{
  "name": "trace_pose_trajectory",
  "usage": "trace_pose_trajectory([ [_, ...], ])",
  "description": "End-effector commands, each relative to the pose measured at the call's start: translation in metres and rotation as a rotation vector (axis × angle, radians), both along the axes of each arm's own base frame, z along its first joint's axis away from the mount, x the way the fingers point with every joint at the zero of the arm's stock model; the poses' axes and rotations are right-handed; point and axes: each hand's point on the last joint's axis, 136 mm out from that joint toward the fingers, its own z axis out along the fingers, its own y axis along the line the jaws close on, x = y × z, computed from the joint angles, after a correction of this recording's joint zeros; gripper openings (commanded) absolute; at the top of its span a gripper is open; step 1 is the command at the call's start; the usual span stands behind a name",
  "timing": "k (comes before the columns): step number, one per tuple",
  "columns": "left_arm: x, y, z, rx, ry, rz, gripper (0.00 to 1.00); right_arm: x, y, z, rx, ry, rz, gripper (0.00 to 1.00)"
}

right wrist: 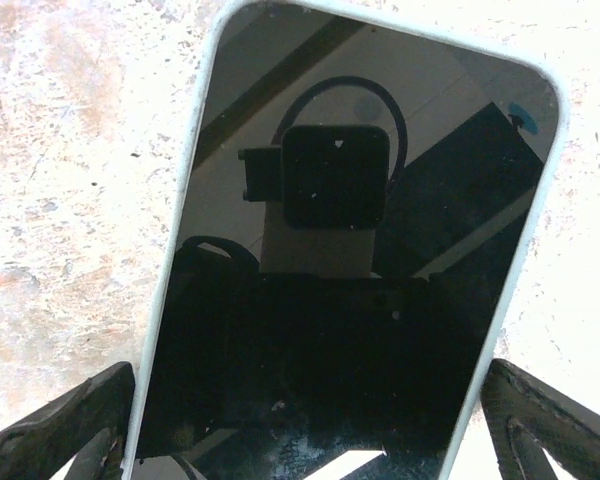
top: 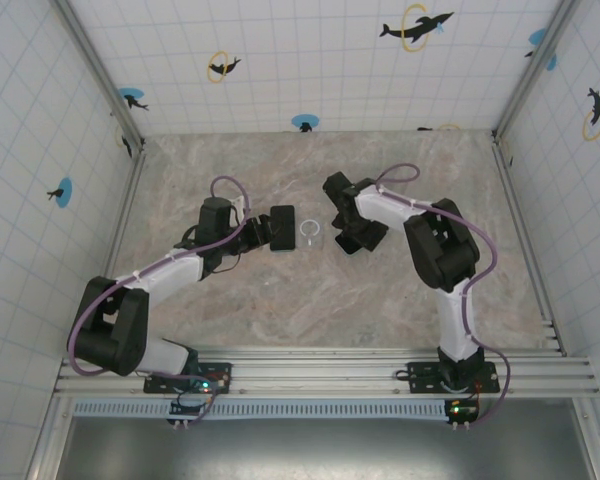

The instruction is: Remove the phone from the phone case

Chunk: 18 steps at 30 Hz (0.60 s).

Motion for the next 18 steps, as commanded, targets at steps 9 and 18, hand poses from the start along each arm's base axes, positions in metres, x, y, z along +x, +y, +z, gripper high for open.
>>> trace_pose_trajectory([
  [9, -0.006, -0.002, 0.001, 0.004, -0.014, -0.032, 0.79, -0.033, -0.014, -0.038, -0.012, 0.215, -0.084, 0.81],
  [18, -0.003, -0.003, 0.002, 0.002, -0.013, -0.037, 0.78, -0.023, -0.012, -0.029, 0.026, 0.150, -0.067, 0.62],
])
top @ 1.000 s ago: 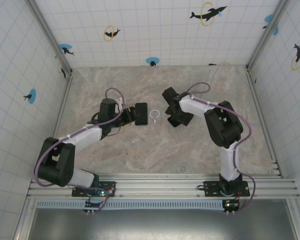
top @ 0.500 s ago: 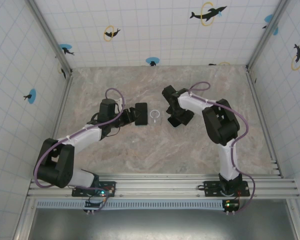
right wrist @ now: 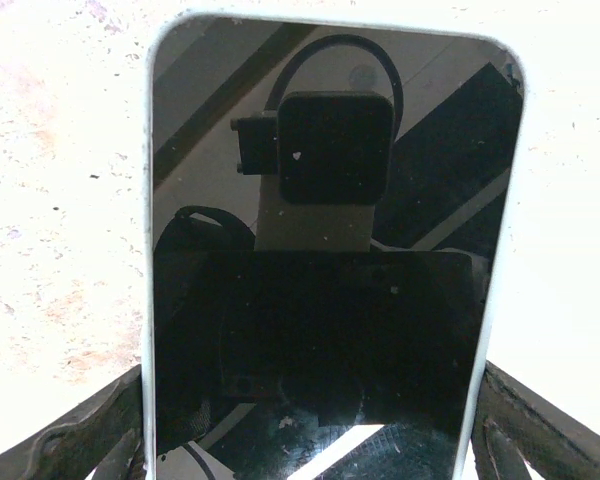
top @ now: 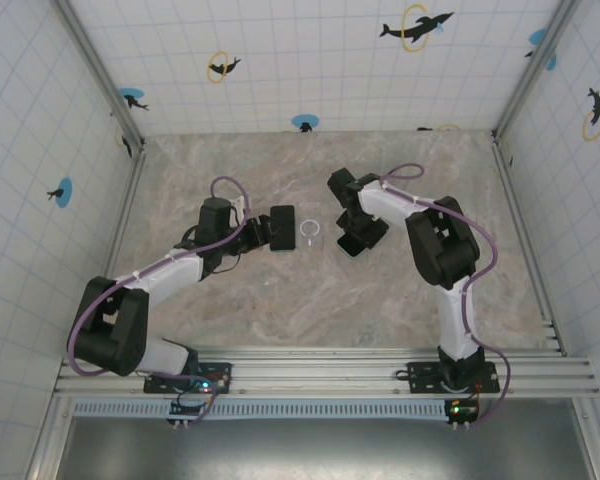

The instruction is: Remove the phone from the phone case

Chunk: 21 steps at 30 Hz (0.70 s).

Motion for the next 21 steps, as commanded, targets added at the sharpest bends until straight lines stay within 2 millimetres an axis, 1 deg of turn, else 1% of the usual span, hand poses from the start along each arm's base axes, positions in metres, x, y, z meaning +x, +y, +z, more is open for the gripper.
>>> trace_pose_trajectory([
  [1, -0.002, -0.003, 0.003, 0.010, -0.016, -0.030, 0.78, -0.019, -0.007, -0.024, -0.001, 0.078, 0.004, 0.61],
  [5, 0.002, -0.003, 0.007, 0.023, -0.031, -0.033, 0.78, -0.002, 0.002, -0.002, 0.037, -0.052, 0.122, 0.60],
  [6, 0.003, -0.003, 0.008, 0.022, -0.032, -0.036, 0.78, 0.002, 0.005, 0.007, 0.050, -0.104, 0.156, 0.59],
  [9, 0.004, -0.007, 0.009, 0.026, -0.036, -0.051, 0.77, 0.006, 0.008, 0.027, 0.101, -0.237, 0.249, 0.55],
  [12, 0.005, -0.013, 0.012, 0.021, -0.044, -0.070, 0.77, 0.001, 0.010, 0.038, 0.131, -0.313, 0.339, 0.54],
  [16, 0.008, -0.025, 0.017, 0.011, -0.051, -0.101, 0.77, -0.009, 0.013, 0.044, 0.208, -0.404, 0.417, 0.52],
  [18, 0.009, -0.032, 0.019, 0.006, -0.058, -0.120, 0.77, -0.010, 0.017, 0.053, 0.236, -0.468, 0.466, 0.52],
  [20, 0.014, -0.036, 0.022, 0.000, -0.067, -0.124, 0.76, -0.013, 0.023, 0.061, 0.269, -0.528, 0.520, 0.51],
  [21, 0.008, -0.050, 0.025, -0.004, -0.073, -0.162, 0.75, -0.014, 0.024, 0.067, 0.286, -0.564, 0.542, 0.50],
])
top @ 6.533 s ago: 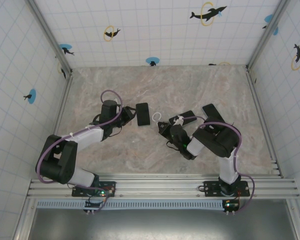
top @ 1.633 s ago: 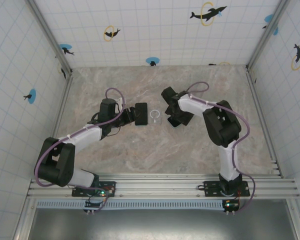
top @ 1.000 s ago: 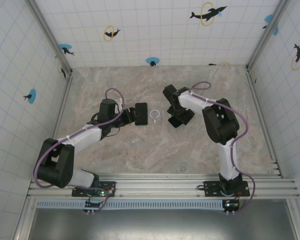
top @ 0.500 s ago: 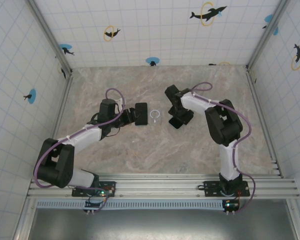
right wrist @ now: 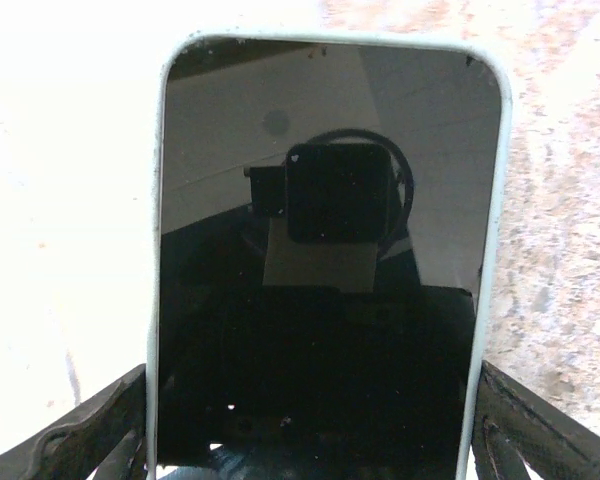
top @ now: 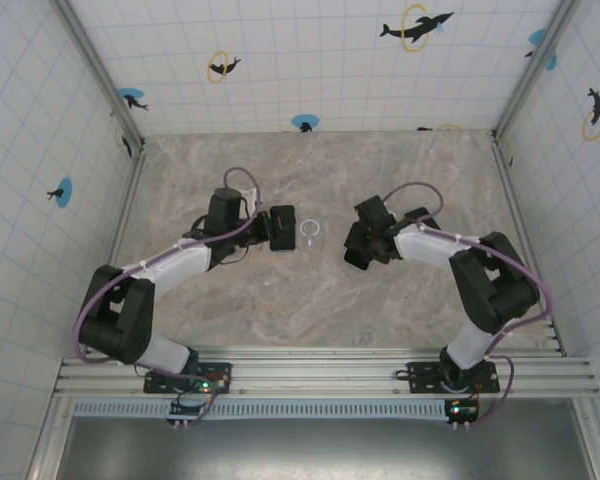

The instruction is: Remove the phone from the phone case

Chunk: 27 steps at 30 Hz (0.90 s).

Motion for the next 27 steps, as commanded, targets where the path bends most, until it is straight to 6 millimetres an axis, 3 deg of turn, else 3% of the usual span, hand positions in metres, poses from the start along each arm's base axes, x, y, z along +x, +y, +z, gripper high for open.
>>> trace_pose_trajectory([
  [1, 0.001, -0.024, 0.014, -0.015, -0.040, -0.074, 0.75, 0.023, 0.027, 0.051, 0.136, -0.267, 0.143, 0.49],
  [8, 0.004, -0.066, 0.027, -0.034, -0.070, -0.165, 0.73, 0.011, 0.042, 0.087, 0.178, -0.467, 0.338, 0.49],
  [9, 0.002, -0.070, 0.022, -0.032, -0.057, -0.175, 0.72, 0.008, 0.043, 0.092, 0.180, -0.495, 0.363, 0.47],
  [11, 0.009, -0.082, 0.035, -0.053, -0.081, -0.190, 0.71, 0.005, 0.045, 0.101, 0.183, -0.543, 0.396, 0.47],
  [17, 0.011, -0.112, 0.040, -0.083, -0.078, -0.241, 0.65, -0.004, 0.050, 0.114, 0.170, -0.607, 0.476, 0.46],
  [22, 0.012, -0.123, 0.036, -0.097, -0.057, -0.259, 0.56, -0.008, 0.052, 0.125, 0.182, -0.649, 0.498, 0.45],
  [27, 0.008, -0.133, 0.037, -0.126, -0.032, -0.291, 0.37, -0.011, 0.054, 0.128, 0.181, -0.660, 0.521, 0.45],
])
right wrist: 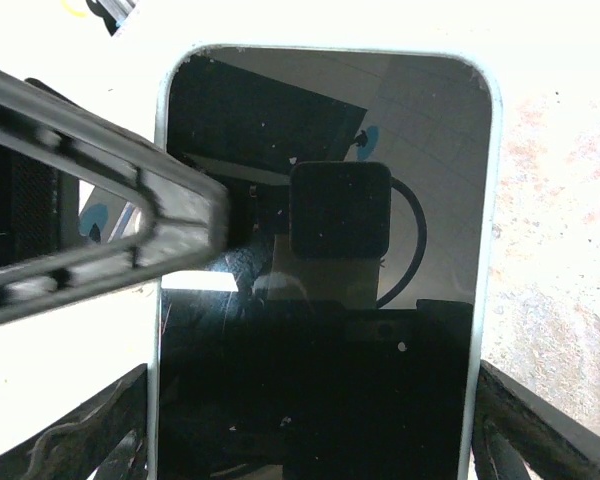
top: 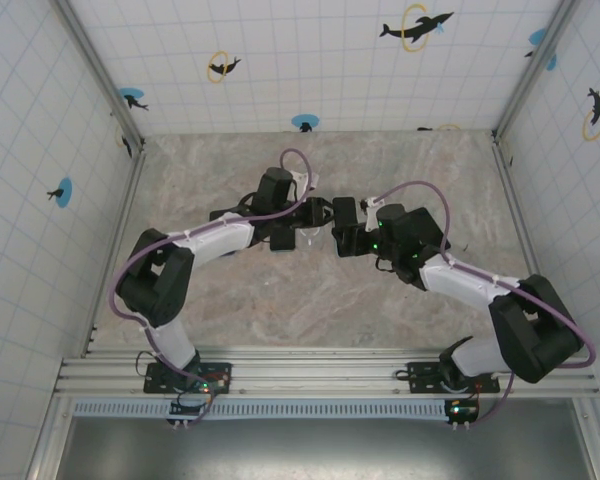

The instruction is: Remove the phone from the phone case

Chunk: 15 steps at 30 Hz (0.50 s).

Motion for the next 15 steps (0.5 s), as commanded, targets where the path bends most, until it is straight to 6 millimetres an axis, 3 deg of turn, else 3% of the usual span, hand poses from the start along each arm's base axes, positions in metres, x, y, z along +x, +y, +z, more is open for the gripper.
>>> trace_pose_trajectory([
  [1, 0.000, -0.013, 0.015, -0.050, -0.011, -0.038, 0.35, 0.001, 0.008, 0.034, 0.058, -0.124, 0.041, 0.45],
  [3, 0.000, -0.012, 0.015, -0.053, -0.006, -0.034, 0.29, -0.001, 0.010, 0.035, 0.055, -0.133, 0.055, 0.45],
  [5, -0.001, -0.012, 0.017, -0.062, -0.006, -0.035, 0.16, -0.002, 0.012, 0.036, 0.049, -0.137, 0.066, 0.45],
  [10, -0.001, -0.013, 0.020, -0.076, -0.001, -0.032, 0.08, -0.005, 0.011, 0.032, 0.041, -0.133, 0.077, 0.48],
  [13, 0.001, -0.012, 0.026, -0.101, -0.002, -0.004, 0.07, -0.007, 0.012, 0.029, 0.025, -0.134, 0.086, 0.59],
  [15, 0.005, -0.011, 0.030, -0.112, -0.010, 0.020, 0.07, -0.008, 0.010, 0.027, 0.016, -0.135, 0.083, 0.73],
])
